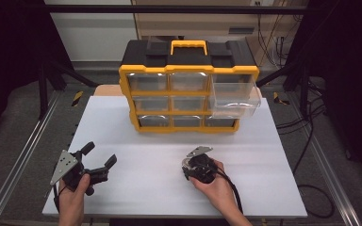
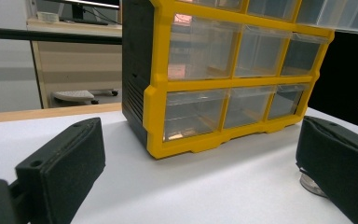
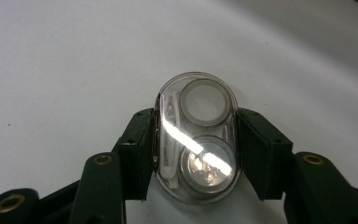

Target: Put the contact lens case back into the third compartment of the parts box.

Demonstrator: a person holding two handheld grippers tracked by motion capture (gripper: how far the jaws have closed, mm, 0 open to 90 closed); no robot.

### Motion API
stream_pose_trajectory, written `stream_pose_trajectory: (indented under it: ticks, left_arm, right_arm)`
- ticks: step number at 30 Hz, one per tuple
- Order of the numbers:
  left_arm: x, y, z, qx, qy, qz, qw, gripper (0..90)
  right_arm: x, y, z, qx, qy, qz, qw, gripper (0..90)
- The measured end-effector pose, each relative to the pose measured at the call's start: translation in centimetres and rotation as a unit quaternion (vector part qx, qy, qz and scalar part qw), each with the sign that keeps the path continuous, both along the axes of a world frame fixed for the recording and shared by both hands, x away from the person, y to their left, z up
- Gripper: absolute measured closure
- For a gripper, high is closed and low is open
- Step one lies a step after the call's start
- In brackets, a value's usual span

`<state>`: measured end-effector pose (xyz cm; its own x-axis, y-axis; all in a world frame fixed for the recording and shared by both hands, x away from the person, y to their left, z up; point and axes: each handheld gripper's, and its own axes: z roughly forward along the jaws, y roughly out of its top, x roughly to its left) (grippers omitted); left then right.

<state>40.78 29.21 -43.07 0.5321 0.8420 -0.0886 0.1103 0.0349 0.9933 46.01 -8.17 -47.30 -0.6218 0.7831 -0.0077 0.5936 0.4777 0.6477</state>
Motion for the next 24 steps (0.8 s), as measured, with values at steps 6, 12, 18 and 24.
stream_pose_trajectory:
  ticks: [6,12,18,24]
  left_arm:
    - [-0.1,-0.1,0.1,0.003,-0.002,-0.002,1.0000,1.1]
    - [-0.2,-0.1,0.1,0.002,-0.005,-0.003,1.0000,1.1]
    - [-0.2,-0.1,0.1,0.000,-0.008,0.001,1.0000,1.1]
    - [0.1,0.2,0.1,0.000,-0.014,0.009,0.9999,1.1]
  right_arm:
    - [-0.1,-0.6,0.5,0.018,-0.002,0.004,0.9998,49.2]
    - [-0.7,-2.4,2.1,0.051,-0.022,-0.007,0.9984,49.2]
    - [-1.8,-5.2,3.8,0.076,-0.043,-0.025,0.9959,49.2]
    - [-1.8,-7.9,4.9,0.095,-0.062,-0.052,0.9921,49.2]
